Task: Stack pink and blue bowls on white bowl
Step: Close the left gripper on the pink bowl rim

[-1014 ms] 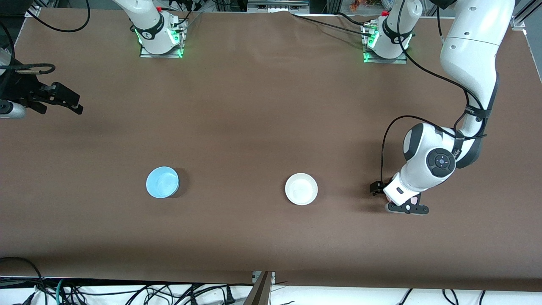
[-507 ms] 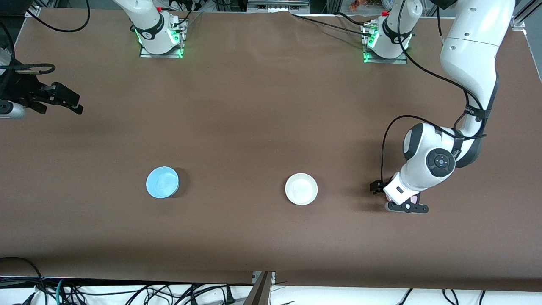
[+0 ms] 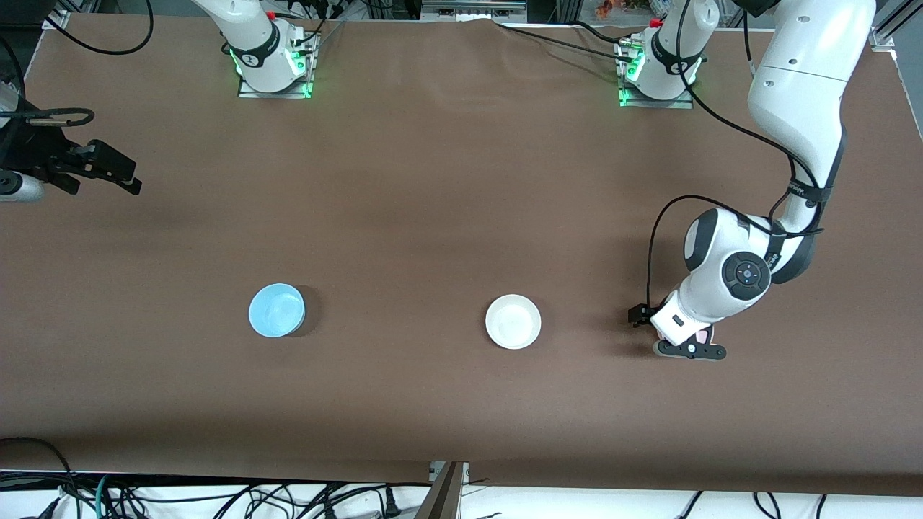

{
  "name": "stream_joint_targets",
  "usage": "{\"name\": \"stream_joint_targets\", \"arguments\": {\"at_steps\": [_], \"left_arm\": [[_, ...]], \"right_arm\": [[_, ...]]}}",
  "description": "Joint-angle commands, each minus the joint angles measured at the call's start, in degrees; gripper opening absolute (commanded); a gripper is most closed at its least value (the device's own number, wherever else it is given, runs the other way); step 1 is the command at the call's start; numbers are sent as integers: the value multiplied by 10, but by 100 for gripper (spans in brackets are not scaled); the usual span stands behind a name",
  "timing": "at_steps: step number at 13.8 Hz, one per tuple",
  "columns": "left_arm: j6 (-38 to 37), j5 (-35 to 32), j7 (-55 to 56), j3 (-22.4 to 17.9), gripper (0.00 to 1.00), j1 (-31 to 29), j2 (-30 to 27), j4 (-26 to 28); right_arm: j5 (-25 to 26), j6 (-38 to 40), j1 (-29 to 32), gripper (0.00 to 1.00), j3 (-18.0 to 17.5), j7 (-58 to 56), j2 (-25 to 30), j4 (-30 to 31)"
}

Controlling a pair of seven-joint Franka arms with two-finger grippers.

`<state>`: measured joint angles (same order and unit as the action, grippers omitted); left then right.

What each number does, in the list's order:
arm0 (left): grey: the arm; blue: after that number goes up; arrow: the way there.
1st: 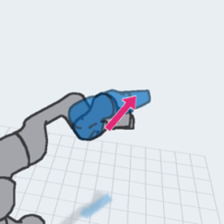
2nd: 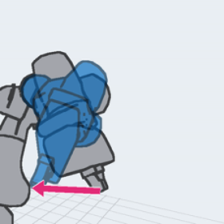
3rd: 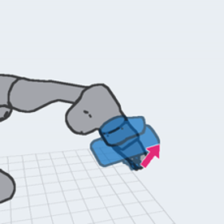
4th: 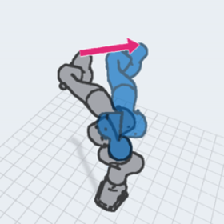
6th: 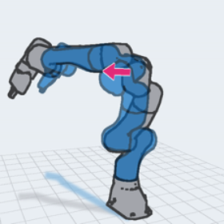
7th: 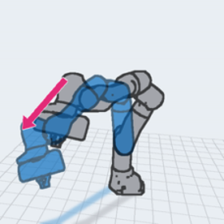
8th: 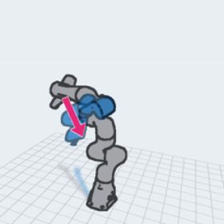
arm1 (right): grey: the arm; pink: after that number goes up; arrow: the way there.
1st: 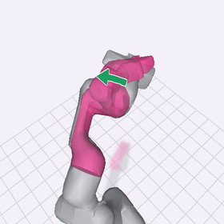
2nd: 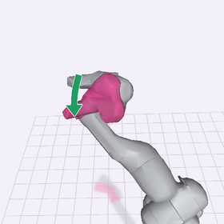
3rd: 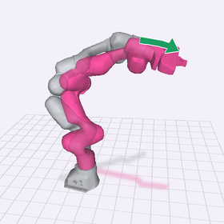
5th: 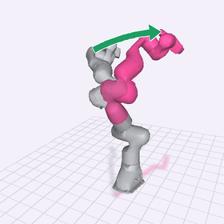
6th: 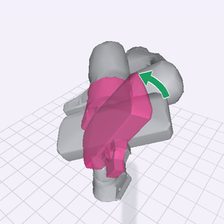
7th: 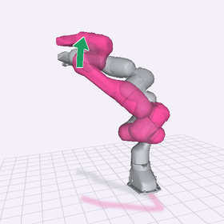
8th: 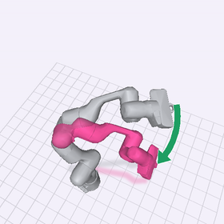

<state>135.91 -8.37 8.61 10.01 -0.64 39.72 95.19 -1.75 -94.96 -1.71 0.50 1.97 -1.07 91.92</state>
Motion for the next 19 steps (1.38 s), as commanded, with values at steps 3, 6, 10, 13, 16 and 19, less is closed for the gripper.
{"name": "stream_joint_targets", "arguments": {"at_steps": [3, 6, 10, 13, 16, 19], "left_arm": [[15, -14, 2, 2, 100, -7, -5, 17], [24, -14, 2, 2, 100, -8, -5, 21], [25, -14, 2, 2, 100, -9, -5, 26], [30, -14, 1, 1, 97, -9, -4, 28], [46, -15, 0, 1, 94, -14, -4, 39], [46, -15, -2, 1, 91, -16, -4, 39]], "right_arm": [[-9, 6, 1, 100, -1, 5, -4, -10], [-9, 6, 1, 100, -2, 5, -4, -10], [-9, 6, 2, 100, -1, 4, -4, -10], [-9, 5, 2, 100, -1, 4, -4, -10], [-9, 5, 1, 100, -1, 5, -4, -10], [-9, 5, 1, 100, -1, 4, -4, -10]]}}
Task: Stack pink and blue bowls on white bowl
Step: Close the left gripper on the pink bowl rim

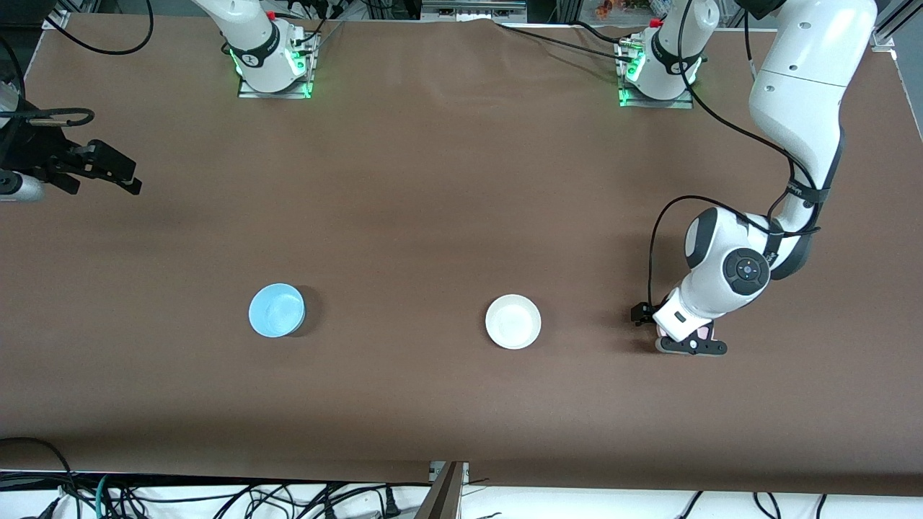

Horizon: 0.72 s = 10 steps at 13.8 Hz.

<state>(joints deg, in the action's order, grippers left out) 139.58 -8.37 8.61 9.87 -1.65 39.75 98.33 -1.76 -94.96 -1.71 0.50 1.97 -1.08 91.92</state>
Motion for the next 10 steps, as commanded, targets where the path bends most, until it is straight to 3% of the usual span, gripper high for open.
{"name": "stream_joint_targets", "arguments": {"at_steps": [1, 10], "left_arm": [[10, -15, -2, 2, 88, -5, -5, 8], [10, -15, -2, 2, 65, -5, -5, 8]], "right_arm": [[-9, 5, 1, 100, -1, 4, -4, -10], [-9, 6, 2, 100, -1, 0, -4, -10]]}}
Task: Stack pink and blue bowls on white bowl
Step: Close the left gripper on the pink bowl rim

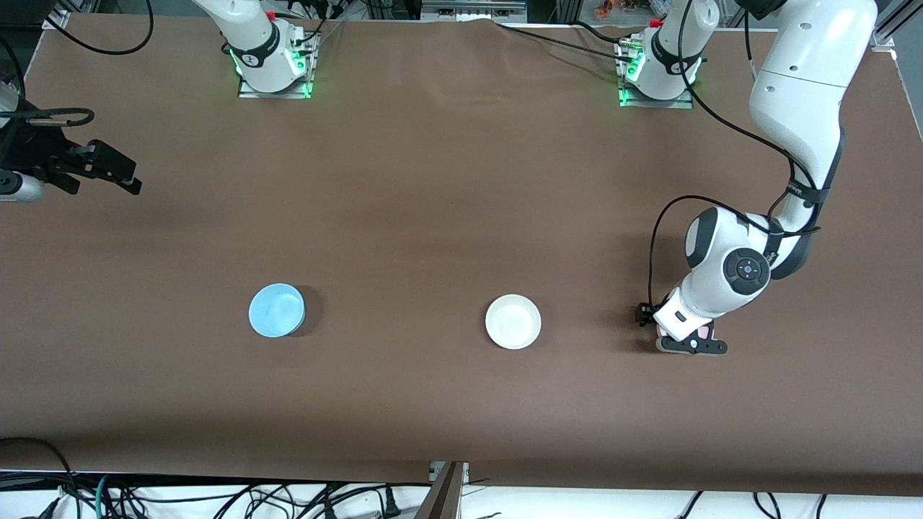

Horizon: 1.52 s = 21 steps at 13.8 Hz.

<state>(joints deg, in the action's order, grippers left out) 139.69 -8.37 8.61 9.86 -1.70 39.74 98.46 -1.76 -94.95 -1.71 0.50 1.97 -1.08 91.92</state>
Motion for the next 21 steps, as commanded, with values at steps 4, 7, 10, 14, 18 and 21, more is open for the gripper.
{"name": "stream_joint_targets", "arguments": {"at_steps": [4, 7, 10, 14, 18, 21], "left_arm": [[8, -15, -2, 2, 58, -5, -5, 8], [8, -15, 0, 2, 53, -4, -6, 8], [8, -15, 0, 2, 47, -4, -5, 8], [8, -15, 0, 2, 39, -4, -5, 8], [8, -16, -1, 2, 26, -4, -5, 8], [8, -17, -1, 2, 19, -3, -5, 8]], "right_arm": [[-9, 6, 3, 100, -1, 0, -4, -10], [-9, 6, 3, 100, -1, -2, -3, -10], [-9, 6, 3, 100, -1, 0, -4, -10], [-9, 6, 3, 100, -1, -2, -4, -10], [-9, 6, 3, 100, -1, -2, -4, -10], [-9, 6, 3, 100, -1, -2, -4, -10]]}}
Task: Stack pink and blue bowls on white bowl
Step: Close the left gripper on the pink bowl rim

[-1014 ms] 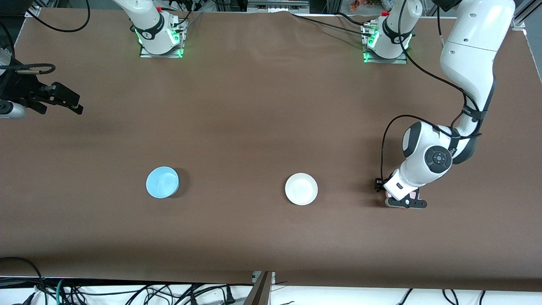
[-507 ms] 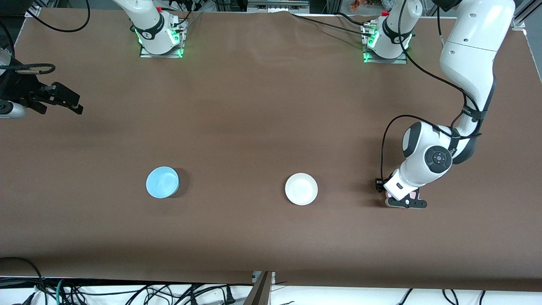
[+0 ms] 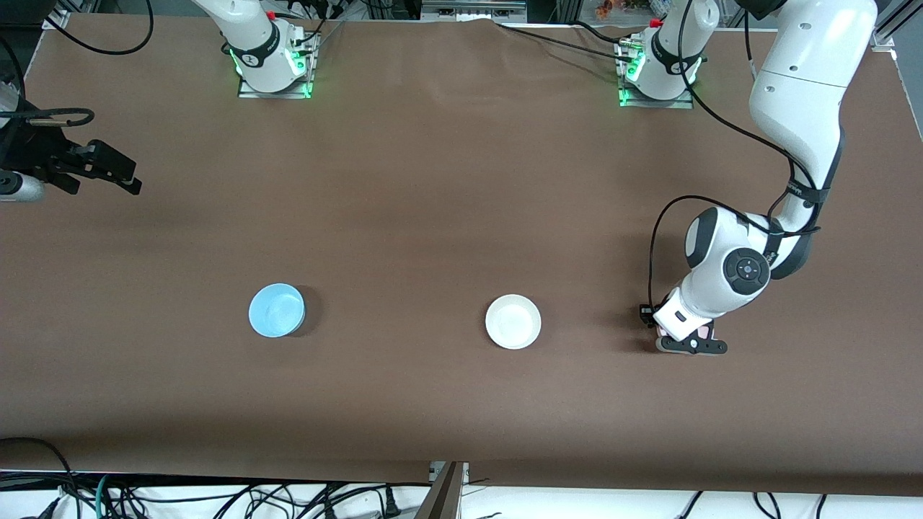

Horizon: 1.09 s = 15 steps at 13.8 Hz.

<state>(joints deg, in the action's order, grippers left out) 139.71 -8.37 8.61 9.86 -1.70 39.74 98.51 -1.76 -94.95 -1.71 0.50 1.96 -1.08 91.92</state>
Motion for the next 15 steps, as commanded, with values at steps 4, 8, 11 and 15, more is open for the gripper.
{"name": "stream_joint_targets", "arguments": {"at_steps": [4, 8, 11, 15], "left_arm": [[7, -17, -1, 2, 3, -2, -5, 6], [7, -17, -2, 2, 0, -1, -5, 2], [7, -17, -2, 1, 0, 4, -5, -2], [7, -17, 1, 1, 0, 6, -10, -9]], "right_arm": [[-9, 6, 3, 100, -1, -2, -4, -10], [-9, 5, 3, 100, -1, -2, -4, -10], [-9, 6, 3, 100, -1, -3, -4, -10], [-9, 6, 3, 100, 0, -3, -4, -10]]}}
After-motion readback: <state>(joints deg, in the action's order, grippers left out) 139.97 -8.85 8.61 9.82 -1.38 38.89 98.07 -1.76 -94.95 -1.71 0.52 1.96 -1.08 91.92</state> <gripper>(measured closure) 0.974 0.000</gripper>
